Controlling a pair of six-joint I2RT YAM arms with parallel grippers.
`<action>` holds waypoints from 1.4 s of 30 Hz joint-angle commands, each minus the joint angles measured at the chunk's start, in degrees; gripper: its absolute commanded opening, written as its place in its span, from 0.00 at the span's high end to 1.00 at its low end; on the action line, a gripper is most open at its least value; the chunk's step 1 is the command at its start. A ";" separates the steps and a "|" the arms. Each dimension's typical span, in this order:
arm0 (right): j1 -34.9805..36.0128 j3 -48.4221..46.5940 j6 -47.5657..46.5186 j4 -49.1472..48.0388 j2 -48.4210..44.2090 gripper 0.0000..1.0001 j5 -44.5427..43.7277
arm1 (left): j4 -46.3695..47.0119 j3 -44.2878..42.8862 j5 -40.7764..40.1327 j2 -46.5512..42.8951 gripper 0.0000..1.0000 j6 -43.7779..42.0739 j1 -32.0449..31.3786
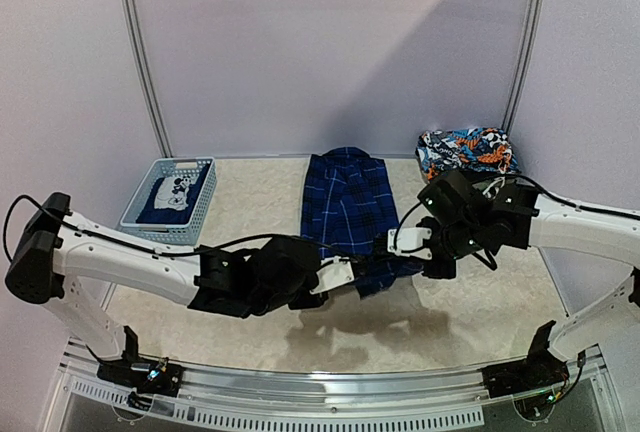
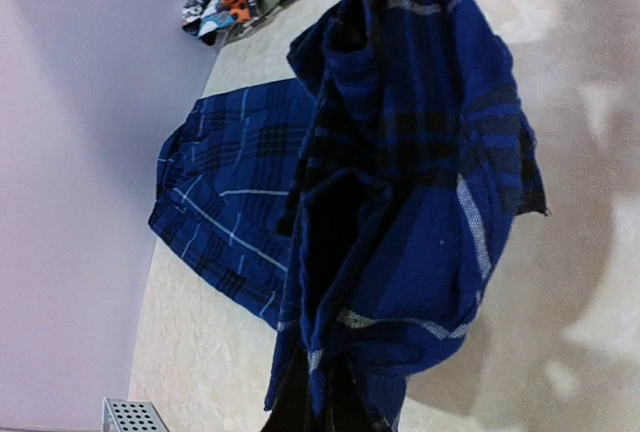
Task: Fold and stack the mixed laundry pile
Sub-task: Fold the rectangle-folded shirt at the center of the board.
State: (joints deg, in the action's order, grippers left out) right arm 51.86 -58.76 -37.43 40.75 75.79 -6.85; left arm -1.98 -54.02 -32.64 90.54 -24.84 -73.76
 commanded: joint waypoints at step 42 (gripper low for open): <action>-24.96 -42.19 -1.78 -15.10 51.38 0.98 12.74 | 11.88 -36.81 3.72 38.69 1.00 1.33 28.17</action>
State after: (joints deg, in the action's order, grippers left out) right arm 26.96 -98.30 -39.75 26.92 124.95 5.06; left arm 13.37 -86.96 -30.35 127.39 -24.27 -46.96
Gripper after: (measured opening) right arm 0.037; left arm 0.030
